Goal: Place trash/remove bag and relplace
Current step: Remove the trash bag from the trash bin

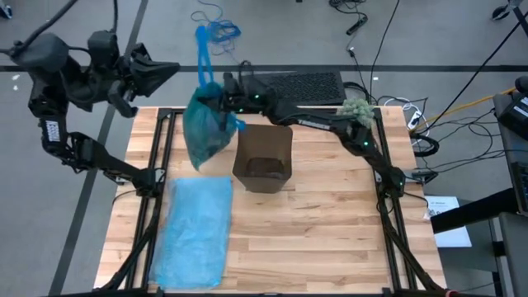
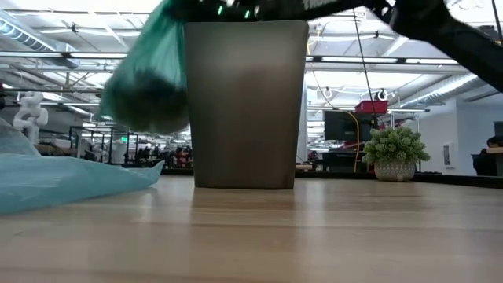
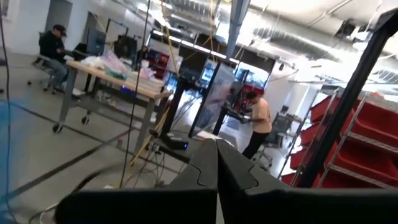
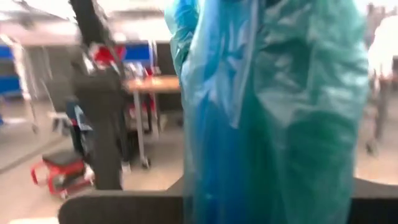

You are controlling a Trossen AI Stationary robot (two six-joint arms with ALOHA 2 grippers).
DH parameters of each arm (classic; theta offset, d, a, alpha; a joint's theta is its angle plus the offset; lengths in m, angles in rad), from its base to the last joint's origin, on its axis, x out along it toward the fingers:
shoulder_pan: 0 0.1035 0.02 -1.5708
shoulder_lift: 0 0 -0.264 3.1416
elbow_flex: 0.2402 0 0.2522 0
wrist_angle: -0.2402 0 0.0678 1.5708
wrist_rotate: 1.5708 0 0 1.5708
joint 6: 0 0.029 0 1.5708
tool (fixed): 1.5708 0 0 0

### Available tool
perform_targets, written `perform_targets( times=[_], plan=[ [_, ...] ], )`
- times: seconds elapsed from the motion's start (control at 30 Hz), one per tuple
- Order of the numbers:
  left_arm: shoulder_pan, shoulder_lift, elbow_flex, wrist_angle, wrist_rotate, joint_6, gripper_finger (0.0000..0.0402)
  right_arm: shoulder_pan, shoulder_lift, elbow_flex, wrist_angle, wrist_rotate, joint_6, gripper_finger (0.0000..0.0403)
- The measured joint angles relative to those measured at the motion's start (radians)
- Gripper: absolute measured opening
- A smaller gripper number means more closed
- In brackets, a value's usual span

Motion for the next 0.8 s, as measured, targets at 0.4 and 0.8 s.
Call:
perform_targets(
  times=[0.4,0.8],
  plan=[
    [0.0,0.002,0.0,-0.064,-0.005,-0.051,0.0,-0.022,0.068,-0.001,-0.071,0.019,0.056,0.0016],
    [0.0,0.001,0.0,-0.069,0.004,-0.051,0.0,-0.035,0.055,0.127,-0.127,0.014,0.325,0.0242]
  ],
)
